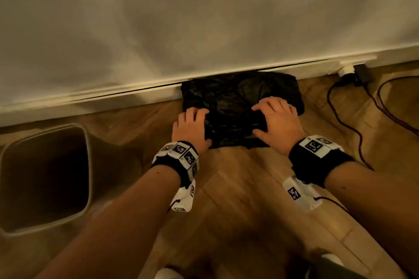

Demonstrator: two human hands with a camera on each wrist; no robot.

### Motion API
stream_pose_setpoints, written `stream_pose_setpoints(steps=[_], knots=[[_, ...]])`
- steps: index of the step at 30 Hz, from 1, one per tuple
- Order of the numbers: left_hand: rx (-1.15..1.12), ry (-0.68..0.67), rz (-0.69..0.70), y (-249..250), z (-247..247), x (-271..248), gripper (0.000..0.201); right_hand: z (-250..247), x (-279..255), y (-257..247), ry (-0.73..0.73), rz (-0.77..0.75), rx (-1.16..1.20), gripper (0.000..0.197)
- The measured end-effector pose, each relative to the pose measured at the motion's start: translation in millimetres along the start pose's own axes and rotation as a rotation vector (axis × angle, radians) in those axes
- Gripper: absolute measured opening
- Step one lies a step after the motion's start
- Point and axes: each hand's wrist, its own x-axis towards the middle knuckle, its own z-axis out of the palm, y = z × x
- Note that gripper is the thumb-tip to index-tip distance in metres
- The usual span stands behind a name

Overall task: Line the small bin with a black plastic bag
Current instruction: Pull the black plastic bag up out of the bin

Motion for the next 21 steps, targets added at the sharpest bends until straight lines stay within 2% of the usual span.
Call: stream_pose_setpoints(steps=[3,6,8,11,13,16,21], knots=[[0.11,-0.034,-0.086,-3,24,19,0.114,15,15,8,-0.002,-0.069,-0.085,0.068],[0.159,-0.044,-0.17,-5,39,38,0.121,21,33,11,-0.008,-0.135,-0.122,0.071],[0.1,-0.03,-0.184,-7,38,47,0.108,18,44,13,-0.024,-0.164,-0.13,0.074],[-0.03,-0.008,-0.122,-5,26,52,0.067,5,57,13,-0.096,-0.163,-0.067,0.08],[-0.02,0.004,-0.083,1,9,51,0.044,-9,64,11,-0.114,-0.123,0.042,0.086],[-0.008,0.01,-0.073,12,-20,44,0.034,-33,69,8,-0.119,-0.096,0.204,0.09],[-0.16,0.163,-0.079,31,-67,16,0.023,-68,64,3,-0.194,-0.138,0.427,0.095]])
